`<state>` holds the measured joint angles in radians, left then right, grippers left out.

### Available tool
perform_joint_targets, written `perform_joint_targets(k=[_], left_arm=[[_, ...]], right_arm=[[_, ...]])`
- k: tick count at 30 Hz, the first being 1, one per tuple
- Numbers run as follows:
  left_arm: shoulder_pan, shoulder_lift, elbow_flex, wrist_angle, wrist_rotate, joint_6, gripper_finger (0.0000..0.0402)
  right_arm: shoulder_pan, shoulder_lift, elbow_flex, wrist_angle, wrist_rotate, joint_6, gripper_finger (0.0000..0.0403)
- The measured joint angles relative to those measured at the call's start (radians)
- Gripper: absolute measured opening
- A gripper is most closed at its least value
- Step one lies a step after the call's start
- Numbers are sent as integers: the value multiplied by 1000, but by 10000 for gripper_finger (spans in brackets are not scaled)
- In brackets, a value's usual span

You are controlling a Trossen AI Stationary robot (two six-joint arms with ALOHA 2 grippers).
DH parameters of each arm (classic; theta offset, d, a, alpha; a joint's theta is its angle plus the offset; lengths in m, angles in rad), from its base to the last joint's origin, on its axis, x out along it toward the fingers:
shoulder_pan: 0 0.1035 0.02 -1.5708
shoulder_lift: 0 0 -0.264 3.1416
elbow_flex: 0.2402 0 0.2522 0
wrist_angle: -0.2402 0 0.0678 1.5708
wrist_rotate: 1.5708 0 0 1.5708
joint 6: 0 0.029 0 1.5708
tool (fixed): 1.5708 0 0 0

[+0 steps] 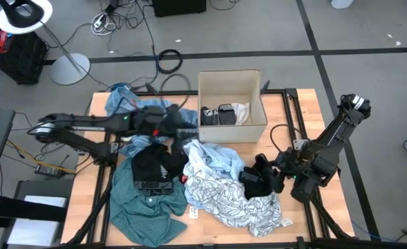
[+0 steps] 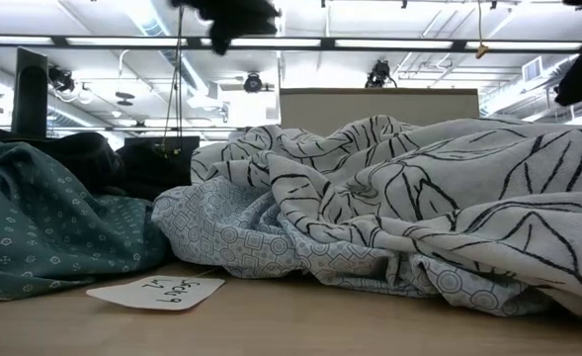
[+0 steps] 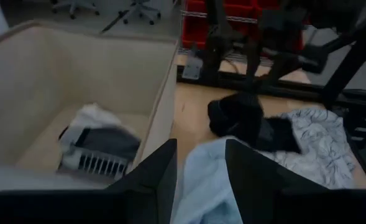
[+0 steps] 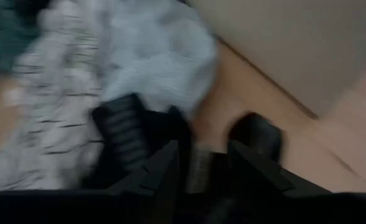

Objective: Sort clothes
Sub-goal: Put the right black boxer shorts into the gray laundry bin

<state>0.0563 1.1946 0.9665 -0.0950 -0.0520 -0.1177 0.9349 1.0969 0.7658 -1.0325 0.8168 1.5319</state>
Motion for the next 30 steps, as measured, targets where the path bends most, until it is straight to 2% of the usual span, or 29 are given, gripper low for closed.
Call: perform_joint_targets(k=[6, 9, 12, 16, 22, 27, 30], left_arm=[[-29, -202, -252, 123, -51, -53, 142], [-42, -274, -354, 157, -57, -76, 142], [-57, -323, -437, 198, -66, -78, 142], [-78, -348, -535, 348, -67, -66, 142], [-78, -349, -617, 406, -68, -51, 142], [-77, -349, -629, 412, -71, -46, 142], [-77, -345, -629, 413, -71, -45, 142]], right_arm=[[-27, 0, 0, -160, -122, 187, 139], [-40, 0, 0, -157, -191, 199, 141], [-52, 0, 0, -134, -211, 199, 141], [-69, 0, 0, -109, -225, 198, 141], [-95, 0, -47, -29, -279, 194, 141], [-112, 0, -104, 22, -306, 194, 138], [-130, 0, -136, 55, -302, 194, 121]])
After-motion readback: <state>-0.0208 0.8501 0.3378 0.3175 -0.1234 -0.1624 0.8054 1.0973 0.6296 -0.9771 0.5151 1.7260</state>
